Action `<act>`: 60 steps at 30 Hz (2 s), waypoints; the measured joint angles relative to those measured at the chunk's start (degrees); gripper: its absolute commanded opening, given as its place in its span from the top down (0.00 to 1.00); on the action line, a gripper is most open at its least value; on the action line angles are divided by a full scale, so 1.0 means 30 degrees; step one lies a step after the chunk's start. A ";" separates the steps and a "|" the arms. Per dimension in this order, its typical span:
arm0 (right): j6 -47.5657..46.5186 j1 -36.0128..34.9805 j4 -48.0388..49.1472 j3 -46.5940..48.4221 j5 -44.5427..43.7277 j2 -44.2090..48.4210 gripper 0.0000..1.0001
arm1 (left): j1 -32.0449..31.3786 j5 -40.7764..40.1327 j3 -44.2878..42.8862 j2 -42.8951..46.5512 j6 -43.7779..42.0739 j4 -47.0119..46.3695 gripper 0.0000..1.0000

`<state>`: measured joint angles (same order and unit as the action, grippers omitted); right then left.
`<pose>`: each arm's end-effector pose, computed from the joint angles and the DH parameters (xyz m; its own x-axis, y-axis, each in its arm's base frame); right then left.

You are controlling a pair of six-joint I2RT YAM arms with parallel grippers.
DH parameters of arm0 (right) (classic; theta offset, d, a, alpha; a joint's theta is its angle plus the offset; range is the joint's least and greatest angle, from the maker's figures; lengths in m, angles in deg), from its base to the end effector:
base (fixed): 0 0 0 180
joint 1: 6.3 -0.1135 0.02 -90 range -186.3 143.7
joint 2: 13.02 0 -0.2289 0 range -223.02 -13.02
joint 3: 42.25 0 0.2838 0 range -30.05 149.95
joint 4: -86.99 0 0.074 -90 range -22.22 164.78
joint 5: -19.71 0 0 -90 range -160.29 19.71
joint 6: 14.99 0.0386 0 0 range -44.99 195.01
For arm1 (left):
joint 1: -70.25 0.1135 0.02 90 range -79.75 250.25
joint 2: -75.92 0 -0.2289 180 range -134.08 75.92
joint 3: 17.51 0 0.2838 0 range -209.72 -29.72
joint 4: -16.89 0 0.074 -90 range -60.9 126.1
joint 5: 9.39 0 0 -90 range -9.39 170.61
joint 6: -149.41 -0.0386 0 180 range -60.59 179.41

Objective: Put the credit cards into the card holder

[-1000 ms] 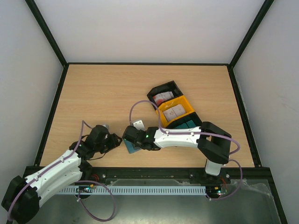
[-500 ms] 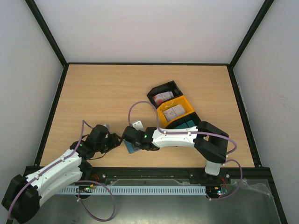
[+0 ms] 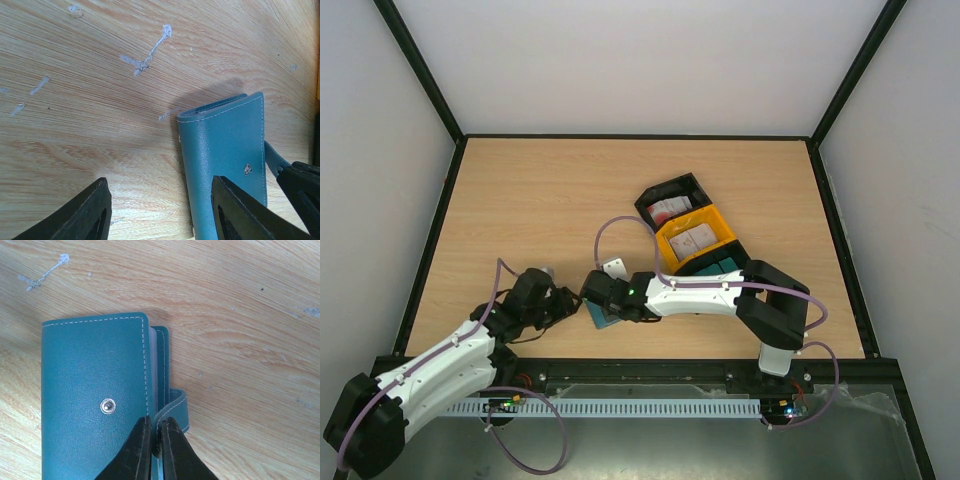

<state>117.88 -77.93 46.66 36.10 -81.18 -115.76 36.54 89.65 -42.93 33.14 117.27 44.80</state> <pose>0.1257 0.3552 0.1184 -0.8256 -0.3663 -0.4292 -0.4705 0.8668 0.1653 0.1645 -0.1170 0.1046 -0.8564 -0.4339 -0.2799 -0.1599 0.7383 -0.6553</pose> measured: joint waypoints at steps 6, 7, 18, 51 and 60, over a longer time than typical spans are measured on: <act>0.0204 0.0000 -0.0087 0.0007 0.0000 0.0000 0.98 | 0.0000 0.0007 0.0022 0.0000 0.0000 0.0000 0.44; 0.0262 0.0000 -0.0087 0.0007 0.0000 0.0000 0.98 | 0.0000 0.0015 0.0022 0.0000 0.0000 0.0000 0.44; 0.0342 0.0204 0.0648 0.0000 0.0452 0.0015 0.98 | 0.0000 0.0918 0.0656 0.0000 0.0095 -0.1056 0.39; -0.3330 0.3118 0.4969 -0.0845 0.7322 0.0080 0.98 | -0.0087 0.0984 0.2798 -0.0860 0.1494 -0.6441 0.57; -0.4605 0.3118 0.4976 -0.0845 0.9202 -0.0015 0.98 | -0.0131 0.0729 0.3184 -0.0969 0.1785 -0.7293 0.60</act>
<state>104.07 -68.58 61.59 33.57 -53.58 -115.80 36.14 91.84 -33.38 30.23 122.63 22.92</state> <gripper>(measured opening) 0.022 0.400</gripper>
